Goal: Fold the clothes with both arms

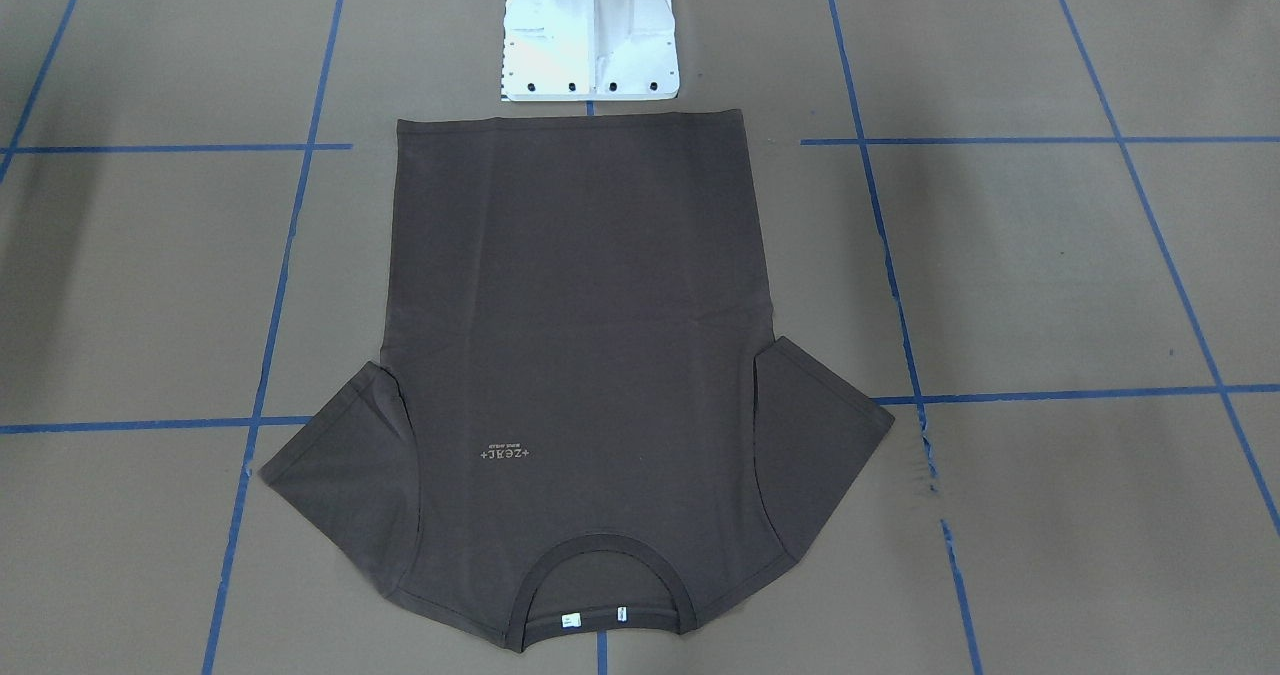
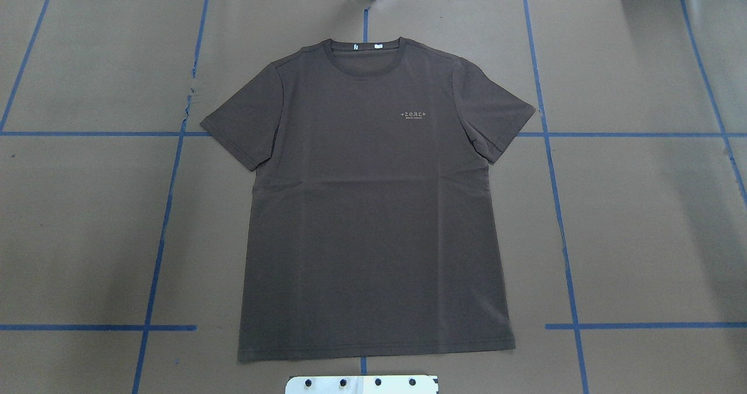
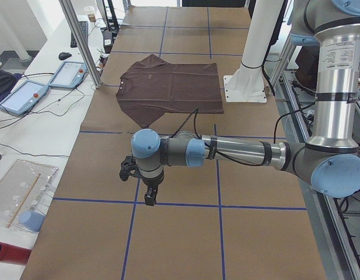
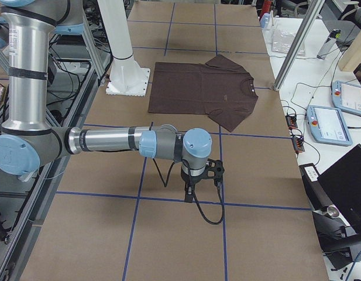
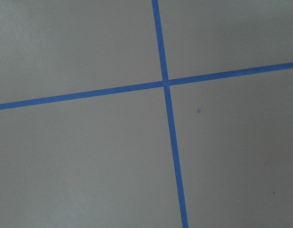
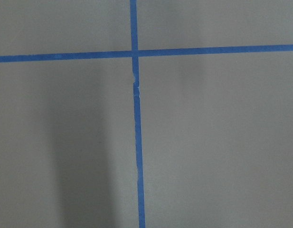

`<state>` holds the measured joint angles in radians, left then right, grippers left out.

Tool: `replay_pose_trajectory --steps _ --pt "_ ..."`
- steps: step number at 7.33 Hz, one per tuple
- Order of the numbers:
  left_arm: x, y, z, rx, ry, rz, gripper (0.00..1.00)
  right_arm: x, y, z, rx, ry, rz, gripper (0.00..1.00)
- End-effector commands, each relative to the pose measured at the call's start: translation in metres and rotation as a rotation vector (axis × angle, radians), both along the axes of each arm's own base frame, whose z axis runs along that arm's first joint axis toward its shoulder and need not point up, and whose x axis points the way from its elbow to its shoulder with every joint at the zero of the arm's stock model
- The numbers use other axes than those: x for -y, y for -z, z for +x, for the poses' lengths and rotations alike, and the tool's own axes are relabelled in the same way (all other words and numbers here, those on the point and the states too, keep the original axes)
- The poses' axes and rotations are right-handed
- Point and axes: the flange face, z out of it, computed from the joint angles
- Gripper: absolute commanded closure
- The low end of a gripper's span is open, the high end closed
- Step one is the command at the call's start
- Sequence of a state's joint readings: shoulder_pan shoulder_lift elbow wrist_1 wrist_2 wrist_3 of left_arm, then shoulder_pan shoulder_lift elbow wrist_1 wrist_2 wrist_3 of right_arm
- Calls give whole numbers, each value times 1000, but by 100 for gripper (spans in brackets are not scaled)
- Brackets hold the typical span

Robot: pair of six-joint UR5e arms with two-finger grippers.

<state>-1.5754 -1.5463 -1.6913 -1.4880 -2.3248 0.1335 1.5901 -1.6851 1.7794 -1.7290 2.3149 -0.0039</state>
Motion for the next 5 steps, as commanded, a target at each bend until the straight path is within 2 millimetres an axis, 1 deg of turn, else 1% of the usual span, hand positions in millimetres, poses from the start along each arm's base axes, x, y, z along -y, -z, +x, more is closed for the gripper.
replay_pose_trajectory --steps 1,3,4,5 --pt "0 0 0 -1 0 -1 0 4 5 0 3 0 11 0" --pt "0 1 0 -1 0 1 0 4 3 0 4 2 10 0" --pt "2 4 0 -2 7 2 0 9 11 -1 10 1 24 0" --pt "13 19 0 -4 8 36 0 31 36 -12 36 22 75 0"
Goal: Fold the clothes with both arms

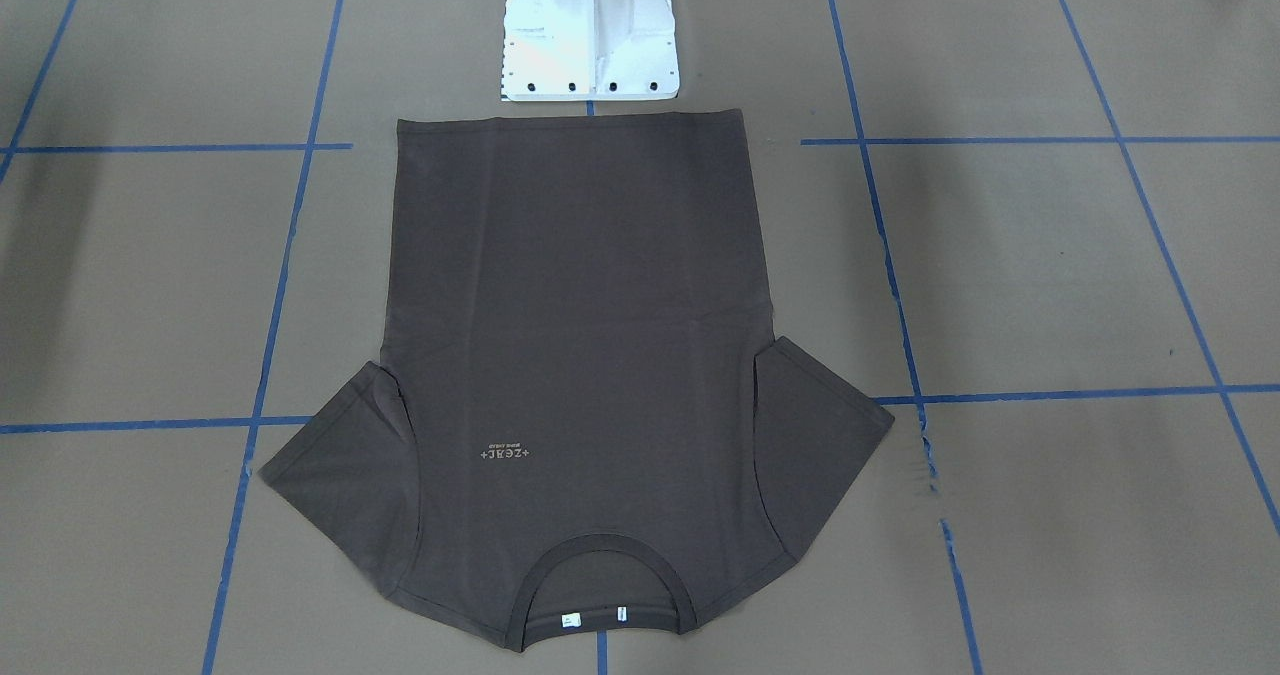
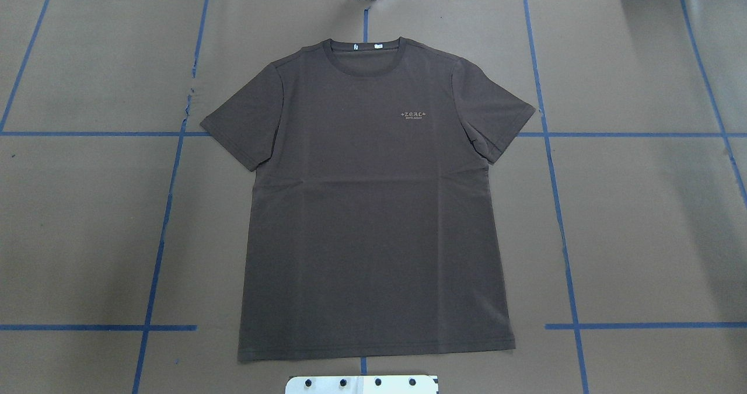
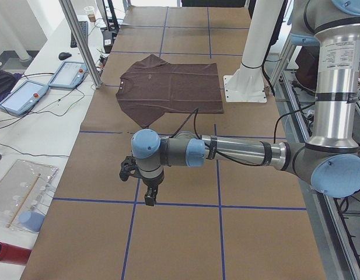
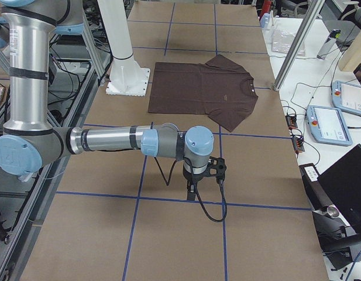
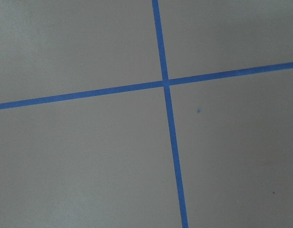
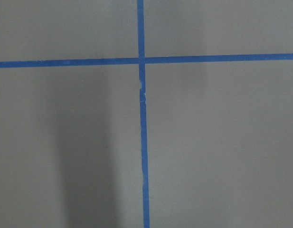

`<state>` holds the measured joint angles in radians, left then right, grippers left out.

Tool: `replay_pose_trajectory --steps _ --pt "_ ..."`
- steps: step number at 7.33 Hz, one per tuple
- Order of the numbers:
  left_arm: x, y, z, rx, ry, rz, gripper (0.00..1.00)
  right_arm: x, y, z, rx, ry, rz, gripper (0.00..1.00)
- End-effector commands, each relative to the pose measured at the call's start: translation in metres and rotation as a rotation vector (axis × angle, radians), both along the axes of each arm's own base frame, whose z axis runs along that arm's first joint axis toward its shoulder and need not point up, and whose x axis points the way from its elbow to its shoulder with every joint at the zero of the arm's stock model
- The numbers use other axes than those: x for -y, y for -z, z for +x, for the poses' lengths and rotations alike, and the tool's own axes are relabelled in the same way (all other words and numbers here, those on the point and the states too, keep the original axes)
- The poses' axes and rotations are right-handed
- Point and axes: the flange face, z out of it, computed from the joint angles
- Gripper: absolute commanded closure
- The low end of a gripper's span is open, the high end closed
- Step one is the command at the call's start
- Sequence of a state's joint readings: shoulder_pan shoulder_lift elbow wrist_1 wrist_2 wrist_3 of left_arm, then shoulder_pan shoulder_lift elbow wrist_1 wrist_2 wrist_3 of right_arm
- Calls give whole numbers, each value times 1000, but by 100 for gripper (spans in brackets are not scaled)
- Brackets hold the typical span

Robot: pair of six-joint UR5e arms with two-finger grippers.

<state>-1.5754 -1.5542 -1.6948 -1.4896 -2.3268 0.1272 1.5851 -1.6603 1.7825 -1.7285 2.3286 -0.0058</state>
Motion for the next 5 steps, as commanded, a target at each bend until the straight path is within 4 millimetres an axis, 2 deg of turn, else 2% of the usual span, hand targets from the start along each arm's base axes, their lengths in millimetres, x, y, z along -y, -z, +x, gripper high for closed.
replay_pose_trajectory --steps 1,2,3,4,5 --pt "27 40 1 -12 0 86 0 40 21 -38 30 74 48 0" --pt "42 66 3 -11 -4 149 0 83 58 -69 40 113 148 0" --pt "49 82 3 -11 -4 217 0 115 102 -100 45 123 204 0" --pt "51 80 4 -16 24 195 0 135 114 -135 67 133 181 0" --pt "62 104 6 -31 90 211 0 138 142 -199 103 205 295 0"
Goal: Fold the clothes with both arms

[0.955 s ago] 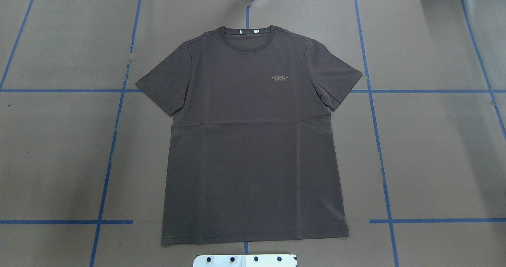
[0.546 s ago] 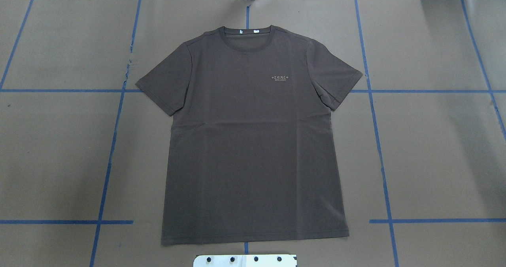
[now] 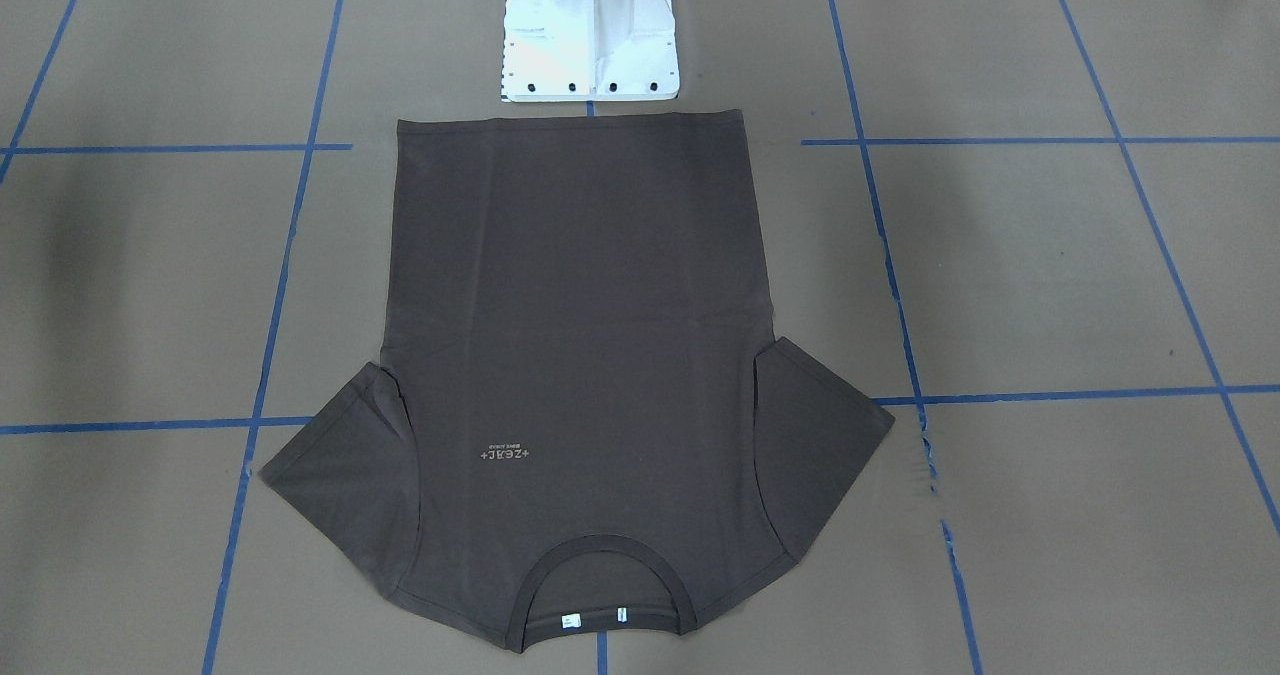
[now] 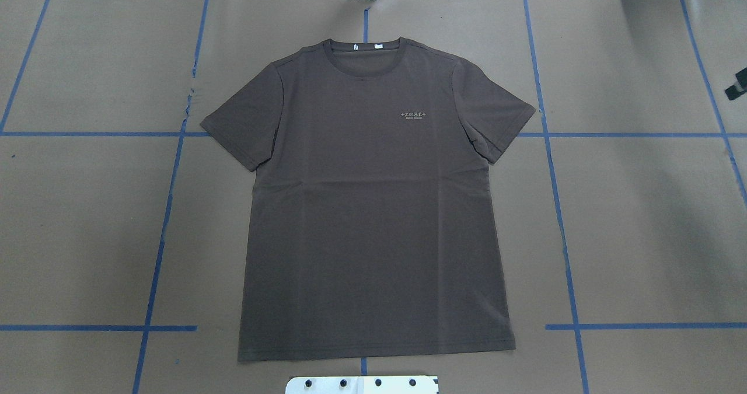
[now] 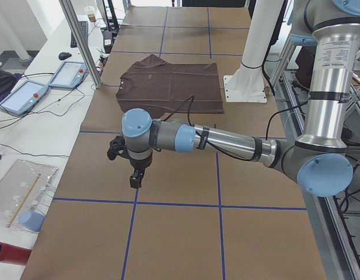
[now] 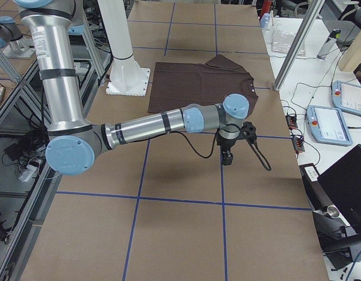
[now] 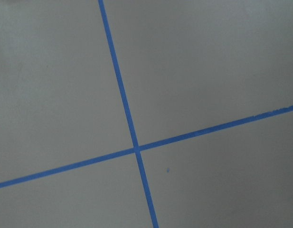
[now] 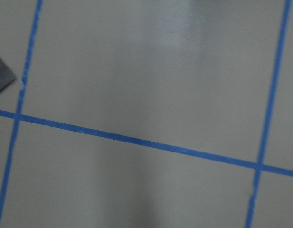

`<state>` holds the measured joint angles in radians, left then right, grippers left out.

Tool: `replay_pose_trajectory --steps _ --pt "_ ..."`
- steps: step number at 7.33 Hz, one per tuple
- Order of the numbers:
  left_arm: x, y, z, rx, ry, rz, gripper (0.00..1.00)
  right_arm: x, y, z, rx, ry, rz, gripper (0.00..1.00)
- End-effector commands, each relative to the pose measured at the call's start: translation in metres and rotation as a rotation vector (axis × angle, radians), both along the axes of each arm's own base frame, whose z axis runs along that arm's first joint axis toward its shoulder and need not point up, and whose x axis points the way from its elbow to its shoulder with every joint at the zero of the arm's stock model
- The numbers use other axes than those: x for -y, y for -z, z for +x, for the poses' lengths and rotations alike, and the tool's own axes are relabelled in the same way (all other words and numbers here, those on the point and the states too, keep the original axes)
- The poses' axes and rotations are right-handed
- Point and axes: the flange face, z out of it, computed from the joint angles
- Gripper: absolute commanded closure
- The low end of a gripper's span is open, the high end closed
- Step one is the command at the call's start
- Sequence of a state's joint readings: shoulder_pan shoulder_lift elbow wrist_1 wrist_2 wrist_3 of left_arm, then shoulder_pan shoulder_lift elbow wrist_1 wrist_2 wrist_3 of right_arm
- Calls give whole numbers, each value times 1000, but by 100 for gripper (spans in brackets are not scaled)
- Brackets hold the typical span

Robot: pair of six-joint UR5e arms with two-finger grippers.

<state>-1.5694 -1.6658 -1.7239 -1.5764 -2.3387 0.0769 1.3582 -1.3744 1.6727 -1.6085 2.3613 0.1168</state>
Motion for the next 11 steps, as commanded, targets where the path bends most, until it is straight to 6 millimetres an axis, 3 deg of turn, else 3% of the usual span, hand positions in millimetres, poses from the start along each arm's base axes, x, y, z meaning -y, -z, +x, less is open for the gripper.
replay_pose_trajectory --steps 1,3,4,5,6,7,11 --pt "18 27 8 -31 71 72 0 26 45 -106 62 12 19 0" --pt "23 21 34 -29 29 78 0 83 81 -174 90 -5 -7 0" --pt "24 20 36 -29 26 77 0 106 96 -203 107 -36 -44 1" --pt "25 21 37 -32 26 77 0 101 97 -247 86 -78 -50 1" --pt "25 22 37 -32 24 81 0 97 84 -275 52 -139 -37 1" --pt "25 21 37 -34 24 78 0 95 58 -293 60 -127 -32 1" --pt "25 20 37 -33 24 77 0 78 49 -326 35 -127 -53 1"
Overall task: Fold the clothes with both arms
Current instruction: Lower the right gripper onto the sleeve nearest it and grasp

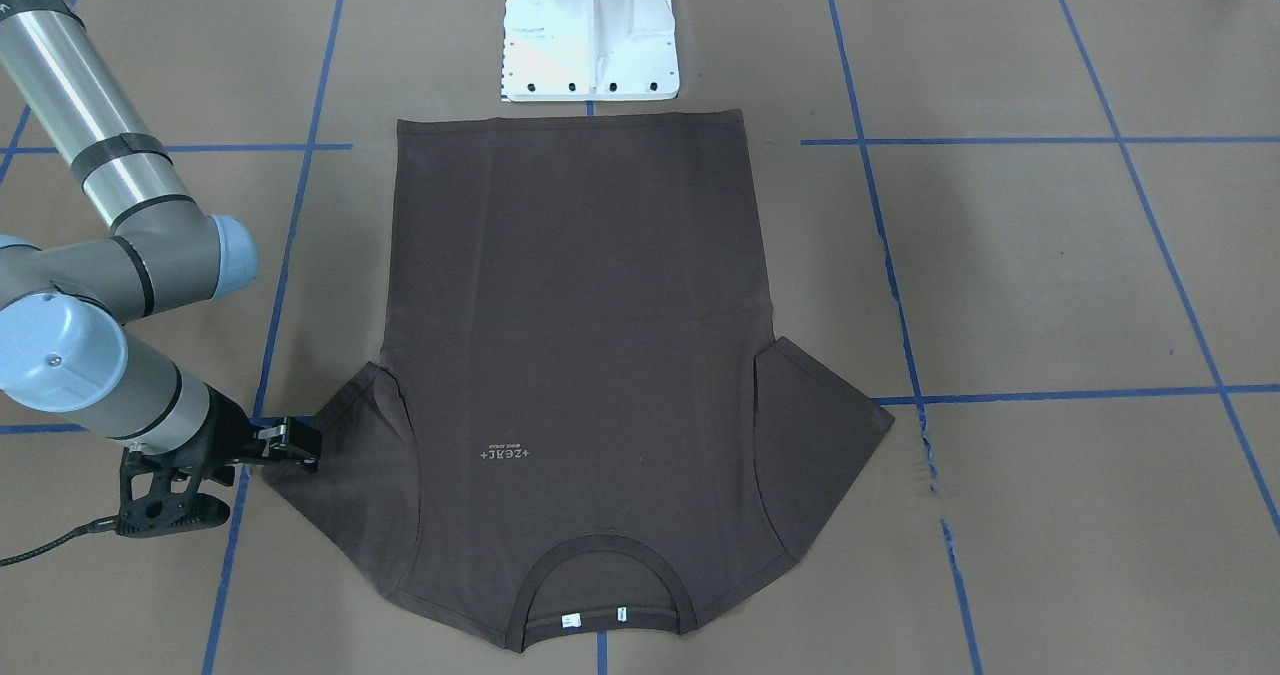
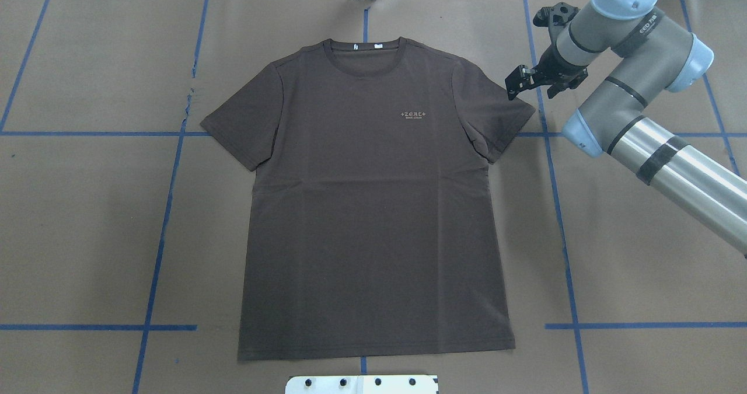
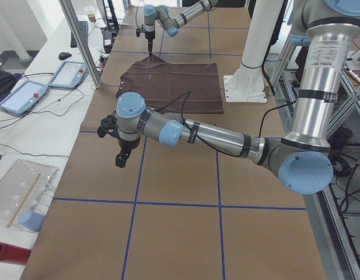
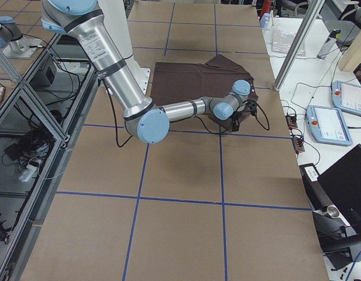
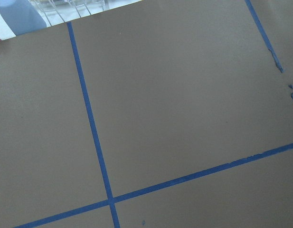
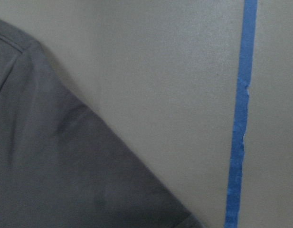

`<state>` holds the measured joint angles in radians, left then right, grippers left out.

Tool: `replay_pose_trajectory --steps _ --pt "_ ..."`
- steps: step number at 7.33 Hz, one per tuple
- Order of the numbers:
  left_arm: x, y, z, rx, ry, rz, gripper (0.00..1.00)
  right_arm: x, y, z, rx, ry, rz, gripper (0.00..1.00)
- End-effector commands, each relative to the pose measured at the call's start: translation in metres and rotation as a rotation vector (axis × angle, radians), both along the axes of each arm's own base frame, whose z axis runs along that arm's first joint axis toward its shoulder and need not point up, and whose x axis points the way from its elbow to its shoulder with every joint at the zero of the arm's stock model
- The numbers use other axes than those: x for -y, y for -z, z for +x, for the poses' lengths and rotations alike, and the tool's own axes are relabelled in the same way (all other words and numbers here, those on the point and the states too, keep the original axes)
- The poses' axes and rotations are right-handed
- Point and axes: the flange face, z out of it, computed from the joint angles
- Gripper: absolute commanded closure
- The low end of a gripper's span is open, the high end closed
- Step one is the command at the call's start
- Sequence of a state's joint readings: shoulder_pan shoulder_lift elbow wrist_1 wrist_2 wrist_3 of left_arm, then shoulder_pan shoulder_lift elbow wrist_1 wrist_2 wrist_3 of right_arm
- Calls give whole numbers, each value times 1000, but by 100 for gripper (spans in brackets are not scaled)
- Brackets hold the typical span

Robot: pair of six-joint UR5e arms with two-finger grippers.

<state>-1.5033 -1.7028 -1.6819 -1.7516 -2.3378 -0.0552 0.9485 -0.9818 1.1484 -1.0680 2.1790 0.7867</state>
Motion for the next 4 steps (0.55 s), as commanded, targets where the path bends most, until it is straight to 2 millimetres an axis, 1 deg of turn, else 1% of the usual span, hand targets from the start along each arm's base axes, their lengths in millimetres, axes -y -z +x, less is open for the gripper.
replay_pose_trajectory --steps 1,4 --pt "0 0 0 0 0 0 0 -7 -6 -15 -33 -7 10 1" --pt "0 -1 0 -1 -1 -2 0 -7 -12 -9 -38 -13 4 7"
